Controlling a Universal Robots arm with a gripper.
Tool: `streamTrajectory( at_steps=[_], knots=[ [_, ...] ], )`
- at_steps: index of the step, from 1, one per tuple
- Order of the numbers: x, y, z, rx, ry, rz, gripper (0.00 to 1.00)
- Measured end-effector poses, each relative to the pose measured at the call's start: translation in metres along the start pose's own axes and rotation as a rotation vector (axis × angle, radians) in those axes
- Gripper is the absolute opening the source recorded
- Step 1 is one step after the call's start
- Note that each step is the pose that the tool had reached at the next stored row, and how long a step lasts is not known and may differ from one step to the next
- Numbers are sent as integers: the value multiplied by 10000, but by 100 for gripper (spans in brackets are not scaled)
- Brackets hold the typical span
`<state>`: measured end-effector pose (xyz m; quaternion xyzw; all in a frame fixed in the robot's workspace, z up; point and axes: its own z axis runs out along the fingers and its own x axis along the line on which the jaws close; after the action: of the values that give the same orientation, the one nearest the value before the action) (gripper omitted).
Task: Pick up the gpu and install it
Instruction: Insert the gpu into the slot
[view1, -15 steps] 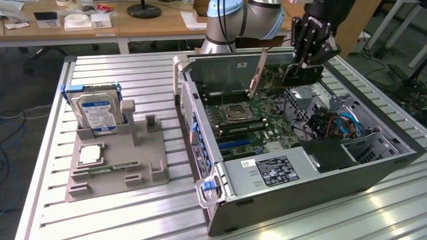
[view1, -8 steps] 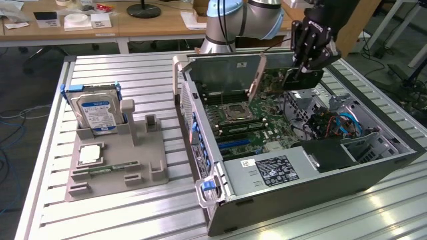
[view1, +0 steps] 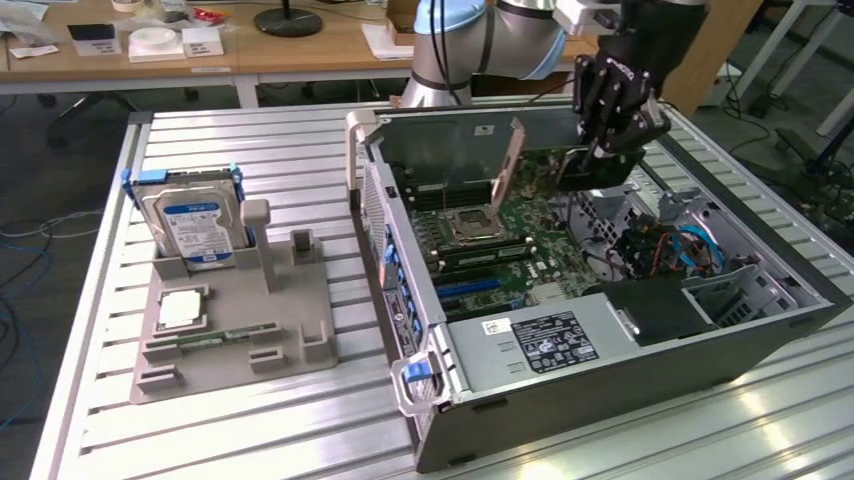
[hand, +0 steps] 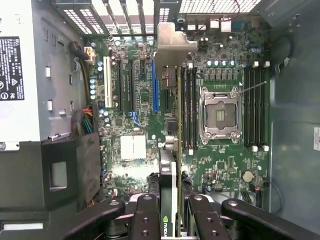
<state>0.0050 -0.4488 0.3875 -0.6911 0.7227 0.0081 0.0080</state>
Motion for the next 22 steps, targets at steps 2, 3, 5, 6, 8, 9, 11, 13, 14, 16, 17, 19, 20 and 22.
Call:
streamTrajectory(
  at_steps=[2, 3, 5, 6, 8, 9, 11, 13, 14, 16, 17, 19, 20, 22],
  knots=[
    [2, 16, 34, 0, -14, 0, 27],
    [2, 23, 51, 0, -22, -1, 27],
    [4, 34, 72, -3, -53, -1, 27],
    [3, 33, 72, -3, -63, -1, 27],
    [3, 33, 73, -3, -65, -2, 27],
    [3, 33, 73, -3, -65, -2, 27],
    [4, 39, 90, -2, -71, 1, 27],
    [5, 46, 125, -3, -66, -1, 27],
    [6, 50, 144, -3, -66, -1, 27],
    [7, 55, 178, -2, -68, -1, 27],
    [7, 57, 187, -3, -67, -3, 27],
    [7, 60, 192, -4, -63, -2, 27],
    [7, 61, 194, -4, -64, -3, 27],
    [8, 71, 206, -2, -69, 1, 27]
  ],
)
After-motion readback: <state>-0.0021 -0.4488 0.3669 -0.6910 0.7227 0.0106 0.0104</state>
